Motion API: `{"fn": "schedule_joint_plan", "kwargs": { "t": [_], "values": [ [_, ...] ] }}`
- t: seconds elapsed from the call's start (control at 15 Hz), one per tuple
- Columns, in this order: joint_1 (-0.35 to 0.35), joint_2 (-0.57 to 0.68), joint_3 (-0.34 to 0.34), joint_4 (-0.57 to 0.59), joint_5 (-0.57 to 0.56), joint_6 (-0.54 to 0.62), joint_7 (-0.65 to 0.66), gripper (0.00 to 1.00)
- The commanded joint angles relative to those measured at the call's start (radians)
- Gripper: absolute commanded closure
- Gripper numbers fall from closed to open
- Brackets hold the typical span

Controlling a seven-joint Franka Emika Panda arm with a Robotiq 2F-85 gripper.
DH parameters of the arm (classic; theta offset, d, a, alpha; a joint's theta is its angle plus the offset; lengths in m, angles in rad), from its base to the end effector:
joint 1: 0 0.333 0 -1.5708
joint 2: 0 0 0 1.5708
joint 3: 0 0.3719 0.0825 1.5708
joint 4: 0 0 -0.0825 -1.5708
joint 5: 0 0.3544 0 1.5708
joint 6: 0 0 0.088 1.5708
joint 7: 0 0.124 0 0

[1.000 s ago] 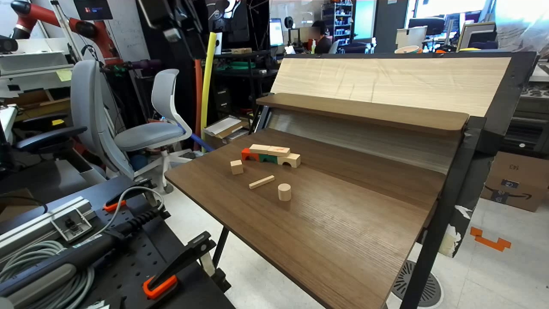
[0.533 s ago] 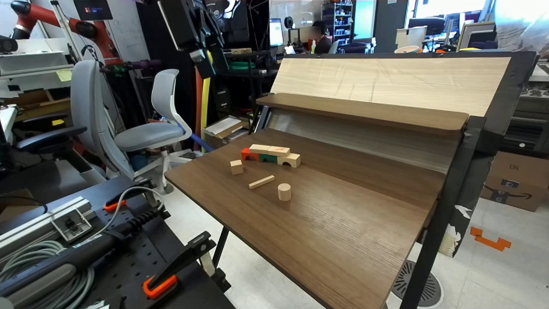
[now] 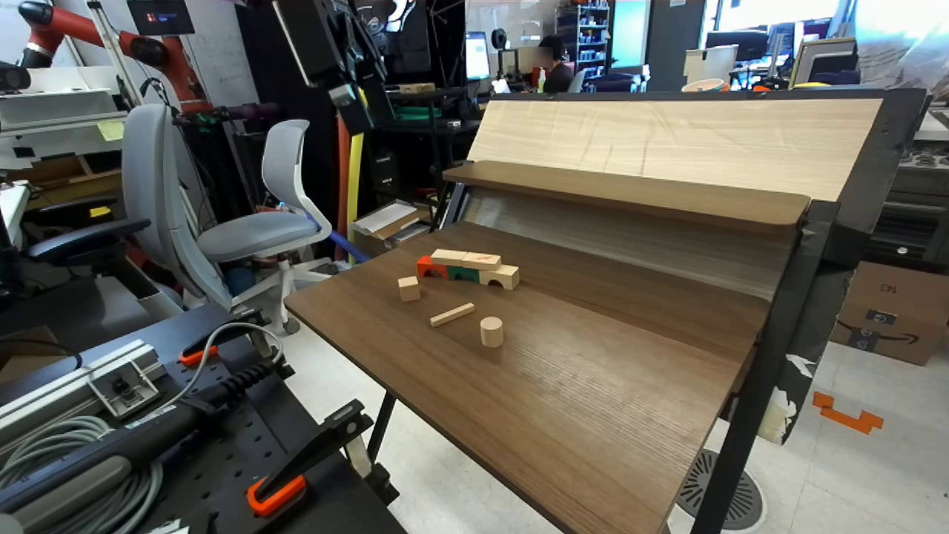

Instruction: Pick the block and stack it on the other blocks

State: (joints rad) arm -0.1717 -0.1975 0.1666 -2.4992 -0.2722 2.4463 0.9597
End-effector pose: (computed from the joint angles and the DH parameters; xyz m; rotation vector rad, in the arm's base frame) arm 0.4324 -0.0037 0.4279 2.7719 -1.1203 0.3361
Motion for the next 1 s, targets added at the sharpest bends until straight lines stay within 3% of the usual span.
{"fn": "schedule_joint_plan", "kwargs": {
  "t": [0.0,0.33,0.93],
  "values": [
    [0.002,0.057,-0.022,-0.019,-0.144,0.130,0.075,0.00],
    [0.007,0.250,-0.084,0.054,-0.288,0.219,0.280,0.00],
    [0.204,0.598,-0.290,0.250,-0.346,0.243,0.378,0.00]
  ]
}}
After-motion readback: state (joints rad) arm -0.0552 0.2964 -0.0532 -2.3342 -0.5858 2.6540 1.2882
